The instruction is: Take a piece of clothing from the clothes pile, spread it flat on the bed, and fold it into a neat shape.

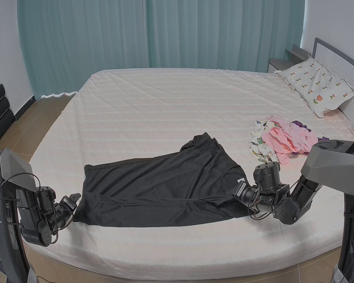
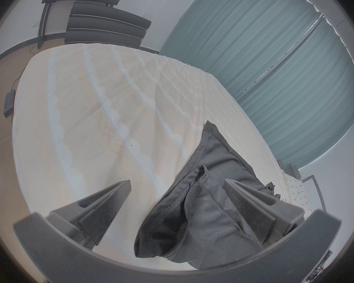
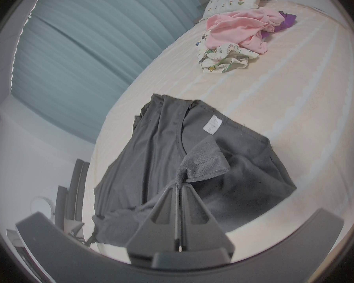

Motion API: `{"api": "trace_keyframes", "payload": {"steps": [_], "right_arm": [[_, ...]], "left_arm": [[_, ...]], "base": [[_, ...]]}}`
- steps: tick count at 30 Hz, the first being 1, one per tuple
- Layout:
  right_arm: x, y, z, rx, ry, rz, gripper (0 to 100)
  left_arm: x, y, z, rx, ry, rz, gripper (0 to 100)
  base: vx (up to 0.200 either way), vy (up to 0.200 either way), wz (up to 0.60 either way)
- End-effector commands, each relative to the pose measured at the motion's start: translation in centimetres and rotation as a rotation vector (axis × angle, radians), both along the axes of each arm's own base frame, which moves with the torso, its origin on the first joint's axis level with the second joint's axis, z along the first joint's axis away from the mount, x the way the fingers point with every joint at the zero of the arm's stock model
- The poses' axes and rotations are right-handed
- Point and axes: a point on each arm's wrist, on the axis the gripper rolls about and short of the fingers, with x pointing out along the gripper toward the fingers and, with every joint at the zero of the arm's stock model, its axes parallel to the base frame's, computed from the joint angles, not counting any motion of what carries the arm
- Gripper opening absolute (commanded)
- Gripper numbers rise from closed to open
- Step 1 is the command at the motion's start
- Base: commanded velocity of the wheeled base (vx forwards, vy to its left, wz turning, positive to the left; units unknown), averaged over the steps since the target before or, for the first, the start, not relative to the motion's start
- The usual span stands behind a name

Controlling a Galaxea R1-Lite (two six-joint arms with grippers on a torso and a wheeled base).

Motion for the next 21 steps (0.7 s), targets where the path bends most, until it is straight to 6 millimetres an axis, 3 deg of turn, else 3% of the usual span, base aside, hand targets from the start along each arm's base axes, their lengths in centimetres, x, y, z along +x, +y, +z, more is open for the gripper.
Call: {"api": "trace_keyframes", "payload": {"steps": [1,5,13,14,21], "right_arm": [[-1.3,0.6,0.4,-0.016,0.006,0.038,0],[-1.7,0.6,0.8,-0.026,0.003,0.05,0],[-3.2,0.0,-0.2,-0.108,0.043,0.101,0],[-3.5,-0.1,-0.4,-0.114,0.051,0.113,100],[-4.5,-0.4,-1.2,-0.173,0.075,0.167,100]], "left_arm": [[0.0,0.0,-0.1,0.002,-0.007,0.0,100],[0.0,0.0,-0.1,0.002,-0.007,0.0,100],[0.0,0.0,-0.3,0.002,-0.001,0.001,100],[0.0,0.0,-0.3,0.002,-0.001,0.001,100],[0.1,0.0,-0.3,0.005,-0.004,0.003,100]], "base": [[0.0,0.0,0.0],[0.0,0.0,0.0],[0.0,0.0,0.0],[0.0,0.0,0.0],[0.0,0.0,0.0]]}}
